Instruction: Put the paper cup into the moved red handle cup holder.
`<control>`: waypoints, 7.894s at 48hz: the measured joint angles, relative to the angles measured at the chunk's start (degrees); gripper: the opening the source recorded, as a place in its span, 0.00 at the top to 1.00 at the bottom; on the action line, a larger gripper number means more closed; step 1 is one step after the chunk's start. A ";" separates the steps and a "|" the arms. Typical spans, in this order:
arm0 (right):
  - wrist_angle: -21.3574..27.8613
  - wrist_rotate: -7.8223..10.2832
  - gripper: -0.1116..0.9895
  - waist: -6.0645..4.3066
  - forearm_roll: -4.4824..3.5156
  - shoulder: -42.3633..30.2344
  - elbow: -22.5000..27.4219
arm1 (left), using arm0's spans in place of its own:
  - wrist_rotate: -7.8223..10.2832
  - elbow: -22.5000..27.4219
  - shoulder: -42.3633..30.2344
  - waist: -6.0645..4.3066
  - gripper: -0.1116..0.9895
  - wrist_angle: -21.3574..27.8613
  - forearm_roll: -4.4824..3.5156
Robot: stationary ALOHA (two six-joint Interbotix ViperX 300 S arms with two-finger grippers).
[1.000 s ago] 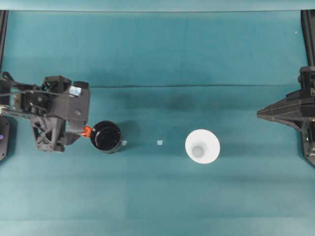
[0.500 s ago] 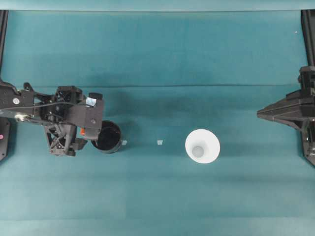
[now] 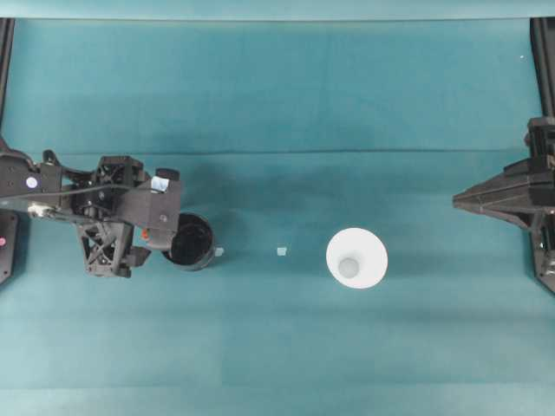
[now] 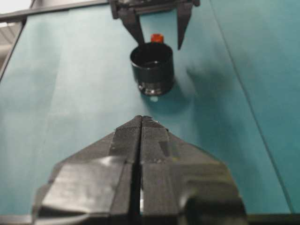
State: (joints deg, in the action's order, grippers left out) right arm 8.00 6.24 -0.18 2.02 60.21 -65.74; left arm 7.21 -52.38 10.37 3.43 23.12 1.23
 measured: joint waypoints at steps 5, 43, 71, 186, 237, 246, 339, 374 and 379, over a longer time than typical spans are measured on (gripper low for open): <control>0.09 0.00 1.00 0.00 -0.09 0.00 0.00 | 0.09 0.00 -0.26 0.00 0.05 -0.62 0.00; 0.09 0.00 1.00 0.00 -0.09 0.00 0.00 | 0.18 0.00 -0.70 -0.09 0.63 -3.25 0.00; 0.09 0.00 1.00 0.00 -0.09 0.00 0.00 | 1.32 0.79 -0.62 -0.26 0.64 -1.23 0.00; 2.02 0.00 1.00 0.00 -0.09 0.70 0.00 | 1.85 29.88 -21.27 -2.11 0.64 9.76 0.00; 2.46 0.00 1.00 0.00 0.00 0.70 -0.09 | 1.93 27.69 -21.01 -1.93 0.13 5.19 0.09; 3.08 0.00 1.00 0.00 0.00 0.79 -0.09 | 1.85 26.37 -15.64 -1.93 0.13 7.21 0.00; 33.22 9.05 0.11 -3.52 -0.88 -31.11 23.91 | 1.14 9.05 12.30 -2.64 0.13 10.37 0.00; 31.73 9.05 0.12 -3.25 -0.44 -51.15 27.77 | 1.05 9.05 12.39 -2.64 0.13 10.37 0.00; 30.94 9.05 0.12 -2.72 -0.09 -53.09 27.77 | 1.05 9.05 12.39 -2.72 0.13 10.37 0.00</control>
State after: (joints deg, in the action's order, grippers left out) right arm 38.94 15.29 -2.90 1.93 7.12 -37.97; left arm 8.26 -43.33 22.76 0.70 33.49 1.23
